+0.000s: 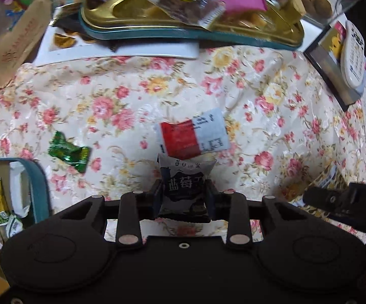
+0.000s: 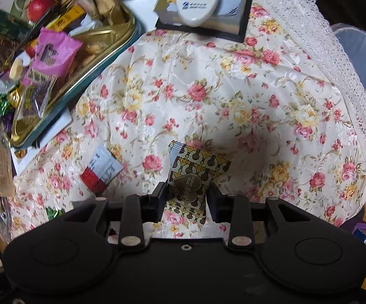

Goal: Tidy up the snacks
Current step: 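Lift the dark blue packet with the left tool while the right tool holds the gold-patterned packet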

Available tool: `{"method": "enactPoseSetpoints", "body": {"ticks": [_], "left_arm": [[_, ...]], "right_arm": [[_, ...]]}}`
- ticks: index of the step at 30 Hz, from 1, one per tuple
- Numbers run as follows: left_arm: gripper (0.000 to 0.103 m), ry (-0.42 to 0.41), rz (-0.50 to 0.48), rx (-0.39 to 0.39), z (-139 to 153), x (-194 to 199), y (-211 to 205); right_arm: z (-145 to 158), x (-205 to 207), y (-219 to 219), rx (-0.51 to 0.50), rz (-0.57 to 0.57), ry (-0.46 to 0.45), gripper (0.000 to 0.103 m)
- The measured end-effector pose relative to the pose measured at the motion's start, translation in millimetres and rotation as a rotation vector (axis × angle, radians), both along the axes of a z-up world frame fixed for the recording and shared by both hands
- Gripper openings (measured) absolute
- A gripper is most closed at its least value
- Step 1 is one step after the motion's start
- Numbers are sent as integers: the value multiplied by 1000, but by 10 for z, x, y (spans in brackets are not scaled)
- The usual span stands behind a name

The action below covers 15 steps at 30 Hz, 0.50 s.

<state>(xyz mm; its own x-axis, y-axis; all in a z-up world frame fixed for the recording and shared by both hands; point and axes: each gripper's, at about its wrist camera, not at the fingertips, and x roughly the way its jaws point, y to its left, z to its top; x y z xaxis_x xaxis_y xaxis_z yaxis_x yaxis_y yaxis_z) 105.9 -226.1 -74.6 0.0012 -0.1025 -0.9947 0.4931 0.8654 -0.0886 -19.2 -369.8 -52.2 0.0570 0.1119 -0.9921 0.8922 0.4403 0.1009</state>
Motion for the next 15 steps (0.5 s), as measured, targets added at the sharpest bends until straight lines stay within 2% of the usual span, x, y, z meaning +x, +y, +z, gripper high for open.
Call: {"method": "enactPoseSetpoints", "body": {"ticks": [6,15], "left_arm": [[42,-18,53,20,47,77,98],[42,-31,78,24,127,113,328]], "right_arm": [[-25,102,130,8,76,10,36],[33,193,331,11,107,-10,36]]}}
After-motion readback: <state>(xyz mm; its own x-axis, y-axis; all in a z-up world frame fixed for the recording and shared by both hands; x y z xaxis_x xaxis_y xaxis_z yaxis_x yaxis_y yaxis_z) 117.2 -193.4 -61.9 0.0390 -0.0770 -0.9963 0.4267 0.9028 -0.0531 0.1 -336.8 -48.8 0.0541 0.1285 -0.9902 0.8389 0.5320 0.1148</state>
